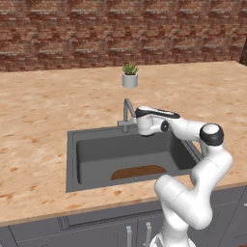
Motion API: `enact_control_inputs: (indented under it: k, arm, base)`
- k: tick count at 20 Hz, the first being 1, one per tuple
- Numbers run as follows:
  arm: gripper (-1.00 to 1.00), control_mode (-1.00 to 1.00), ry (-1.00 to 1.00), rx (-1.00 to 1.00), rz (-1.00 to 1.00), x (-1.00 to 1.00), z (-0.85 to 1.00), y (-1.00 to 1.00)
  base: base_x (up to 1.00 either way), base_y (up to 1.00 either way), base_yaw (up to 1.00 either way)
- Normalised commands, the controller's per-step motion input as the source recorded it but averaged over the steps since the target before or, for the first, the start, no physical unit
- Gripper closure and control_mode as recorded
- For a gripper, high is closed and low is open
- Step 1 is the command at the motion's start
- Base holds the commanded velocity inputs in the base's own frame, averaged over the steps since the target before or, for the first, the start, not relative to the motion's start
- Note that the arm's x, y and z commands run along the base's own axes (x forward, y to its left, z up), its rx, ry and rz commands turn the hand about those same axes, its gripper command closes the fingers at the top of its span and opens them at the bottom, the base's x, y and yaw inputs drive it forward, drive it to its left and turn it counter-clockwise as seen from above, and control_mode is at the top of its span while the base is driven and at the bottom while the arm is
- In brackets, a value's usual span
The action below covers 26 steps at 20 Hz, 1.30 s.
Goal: Turn on the sink faucet with hot water and rinse the cutting board for ten seconds, then turn off the faucet. Push the cutting board to reach the water if necessary.
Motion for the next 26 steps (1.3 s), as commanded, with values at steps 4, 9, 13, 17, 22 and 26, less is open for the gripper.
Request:
enact_control_inputs:
  k: [4, 9, 13, 17, 22, 26]
  arm:
    - [-1.00, -1.00, 0.00, 0.00, 0.00, 0.04, 0.00, 0.00]
    - [-1.00, -1.00, 0.00, 0.00, 0.00, 0.00, 0.00, -0.09]
    - [-1.00, -1.00, 0.00, 0.00, 0.01, -0.03, 0.00, -0.48]
    - [-1.00, -1.00, 0.00, 0.00, 0.03, -0.06, 0.00, -0.56]
    - [-1.00, -1.00, 0.00, 0.01, 0.05, -0.10, 0.00, -0.71]
    - [-1.00, -1.00, 0.00, 0.04, 0.04, -0.04, 0.00, -0.81]
  base:
    - [0.00, 0.00, 0.00]
    - [0.00, 0.00, 0.00]
    - [0.00, 0.00, 0.00]
    - [0.00, 0.00, 0.00]
    - [0.00, 0.00, 0.00]
    - [0.00, 0.00, 0.00]
